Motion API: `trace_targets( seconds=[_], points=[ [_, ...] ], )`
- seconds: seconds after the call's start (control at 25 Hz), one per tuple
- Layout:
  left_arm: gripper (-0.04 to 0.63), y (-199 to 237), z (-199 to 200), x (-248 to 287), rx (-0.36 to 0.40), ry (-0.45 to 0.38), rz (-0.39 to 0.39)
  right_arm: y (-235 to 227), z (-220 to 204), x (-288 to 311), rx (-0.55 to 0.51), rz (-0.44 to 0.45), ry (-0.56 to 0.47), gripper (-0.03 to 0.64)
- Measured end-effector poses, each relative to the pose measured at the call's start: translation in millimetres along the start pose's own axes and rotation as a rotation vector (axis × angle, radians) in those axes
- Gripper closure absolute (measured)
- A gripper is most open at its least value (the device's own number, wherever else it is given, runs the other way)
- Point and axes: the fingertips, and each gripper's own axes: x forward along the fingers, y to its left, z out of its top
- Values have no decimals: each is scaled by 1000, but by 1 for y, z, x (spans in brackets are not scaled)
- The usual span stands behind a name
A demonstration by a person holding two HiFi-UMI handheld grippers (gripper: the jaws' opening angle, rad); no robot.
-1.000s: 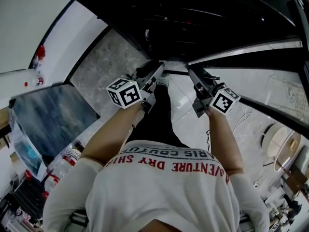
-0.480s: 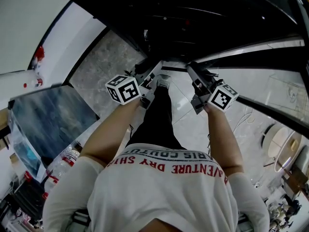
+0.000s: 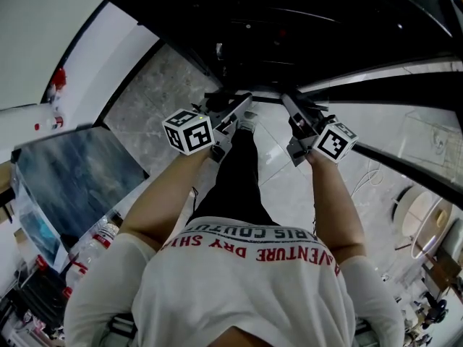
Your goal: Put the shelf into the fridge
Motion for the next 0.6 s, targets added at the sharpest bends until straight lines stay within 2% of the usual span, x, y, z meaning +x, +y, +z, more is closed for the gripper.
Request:
trace_targets(
  seconds=[0.16, 0.36, 0.6],
  points=[
    [353, -4, -11, -2, 0, 2, -1, -1, 0, 1, 10, -5, -12, 492],
    [351, -18, -37, 14, 3, 60, -43, -7, -1, 1, 19, -6, -13, 494],
    [359, -34, -39, 33, 16, 74, -78, -8, 0, 1, 25, -7, -15, 495]
  ],
)
